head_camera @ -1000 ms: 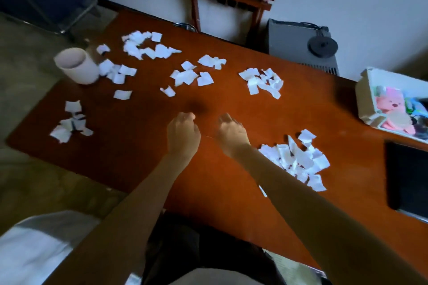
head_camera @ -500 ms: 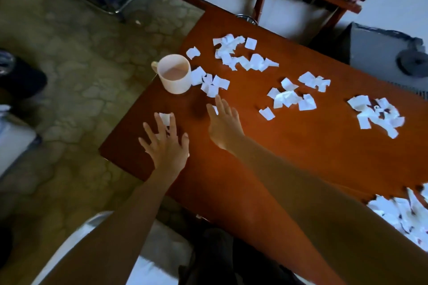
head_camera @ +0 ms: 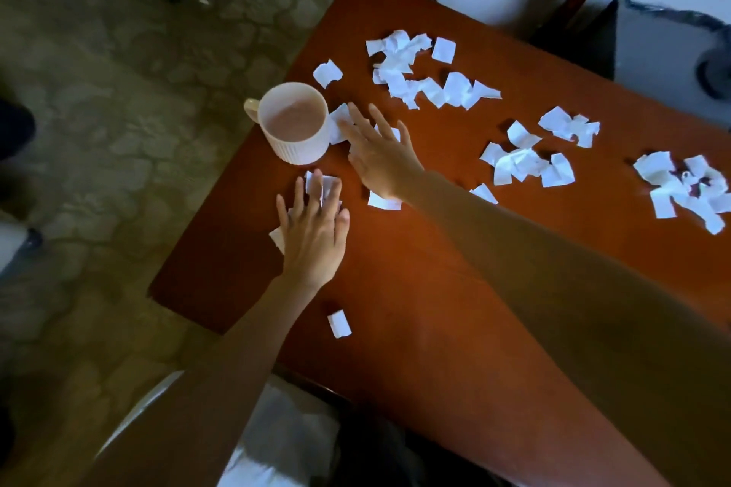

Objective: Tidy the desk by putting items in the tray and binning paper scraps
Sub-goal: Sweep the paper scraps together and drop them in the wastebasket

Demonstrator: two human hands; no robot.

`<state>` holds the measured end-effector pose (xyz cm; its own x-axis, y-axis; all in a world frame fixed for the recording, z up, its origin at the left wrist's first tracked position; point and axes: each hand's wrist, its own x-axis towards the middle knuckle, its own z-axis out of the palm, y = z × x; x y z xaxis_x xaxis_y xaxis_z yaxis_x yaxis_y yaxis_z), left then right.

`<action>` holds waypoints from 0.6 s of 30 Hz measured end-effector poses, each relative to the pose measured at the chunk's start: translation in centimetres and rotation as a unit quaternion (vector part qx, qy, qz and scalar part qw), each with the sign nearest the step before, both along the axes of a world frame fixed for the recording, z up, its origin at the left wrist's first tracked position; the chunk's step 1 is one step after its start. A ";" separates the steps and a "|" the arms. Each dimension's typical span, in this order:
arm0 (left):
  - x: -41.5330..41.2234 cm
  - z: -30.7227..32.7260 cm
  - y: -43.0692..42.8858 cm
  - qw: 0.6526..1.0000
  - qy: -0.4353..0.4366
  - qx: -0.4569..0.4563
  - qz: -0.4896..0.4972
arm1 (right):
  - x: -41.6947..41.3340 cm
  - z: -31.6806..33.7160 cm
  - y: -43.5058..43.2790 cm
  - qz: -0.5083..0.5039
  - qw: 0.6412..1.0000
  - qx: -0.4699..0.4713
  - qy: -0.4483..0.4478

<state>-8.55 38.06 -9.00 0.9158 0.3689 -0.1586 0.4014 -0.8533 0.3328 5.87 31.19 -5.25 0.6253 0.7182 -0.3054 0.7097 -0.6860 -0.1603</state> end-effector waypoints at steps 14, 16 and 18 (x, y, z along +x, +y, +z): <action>-7.4 0.7 -3.8 0.985 0.078 0.053 -0.148 | -7.1 -1.8 -10.4 -0.030 0.999 -0.018 0.034; -7.6 0.1 -4.6 0.980 0.075 0.117 -0.142 | -8.0 -1.9 -11.8 -0.040 0.999 -0.018 0.029; -7.2 -0.3 -5.2 0.982 0.078 0.131 -0.115 | -8.8 -1.9 -13.2 -0.051 0.998 -0.017 0.030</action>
<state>-15.70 32.91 -9.25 0.9519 0.2024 -0.2299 0.2168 -0.9754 0.0391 -2.89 17.99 -7.17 0.6744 0.6401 -0.3680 0.6252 -0.7602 -0.1765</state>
